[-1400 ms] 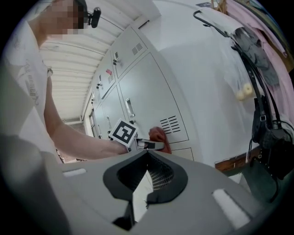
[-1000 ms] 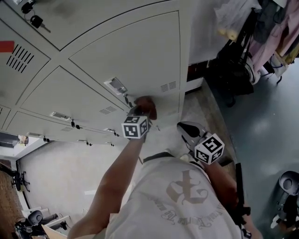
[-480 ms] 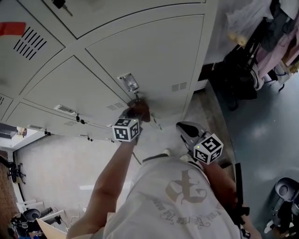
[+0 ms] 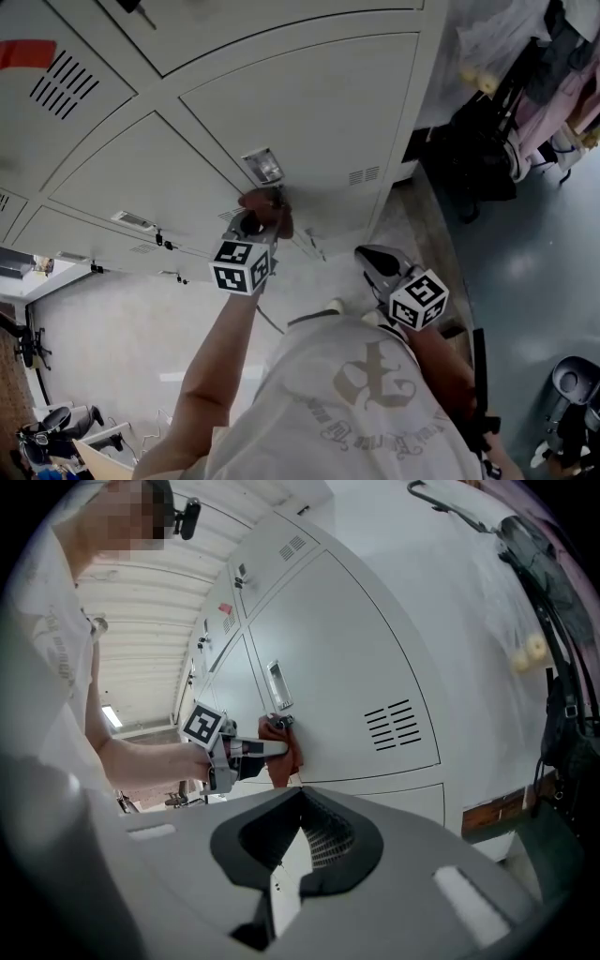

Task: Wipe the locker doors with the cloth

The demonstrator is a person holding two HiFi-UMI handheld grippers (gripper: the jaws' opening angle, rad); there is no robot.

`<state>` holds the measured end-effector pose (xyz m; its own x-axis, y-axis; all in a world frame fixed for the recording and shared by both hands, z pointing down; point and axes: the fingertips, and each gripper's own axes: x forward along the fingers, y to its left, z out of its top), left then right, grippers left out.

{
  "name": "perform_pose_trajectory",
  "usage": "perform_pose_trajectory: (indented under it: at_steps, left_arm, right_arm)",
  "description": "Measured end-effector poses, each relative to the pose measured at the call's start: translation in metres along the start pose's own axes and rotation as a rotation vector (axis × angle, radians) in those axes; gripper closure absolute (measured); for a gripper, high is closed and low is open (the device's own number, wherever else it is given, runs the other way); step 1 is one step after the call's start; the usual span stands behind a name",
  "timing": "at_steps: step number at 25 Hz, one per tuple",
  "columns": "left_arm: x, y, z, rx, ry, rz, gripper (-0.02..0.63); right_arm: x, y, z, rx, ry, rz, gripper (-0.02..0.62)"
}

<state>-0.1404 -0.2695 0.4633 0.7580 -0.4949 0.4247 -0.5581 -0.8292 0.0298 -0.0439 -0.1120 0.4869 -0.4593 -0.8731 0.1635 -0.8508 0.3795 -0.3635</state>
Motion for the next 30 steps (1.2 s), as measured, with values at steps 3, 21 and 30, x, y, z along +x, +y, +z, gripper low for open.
perform_pose_trajectory:
  at_steps: [3,21,30]
  left_arm:
    - [0.005,-0.003,0.001,-0.018,0.005,-0.006,0.523]
    - [0.049,-0.041,-0.002,-0.189,-0.121,-0.119,0.523]
    - [0.065,-0.064,0.003,-0.144,-0.099,-0.19,0.523]
  right_arm:
    - [0.0,0.001,0.0,0.002,-0.003,-0.004,0.588]
    - [-0.015,-0.005,-0.001,0.006,-0.024,-0.131,0.588]
    - [-0.019,-0.002,0.0,0.021,-0.068,-0.189,0.588]
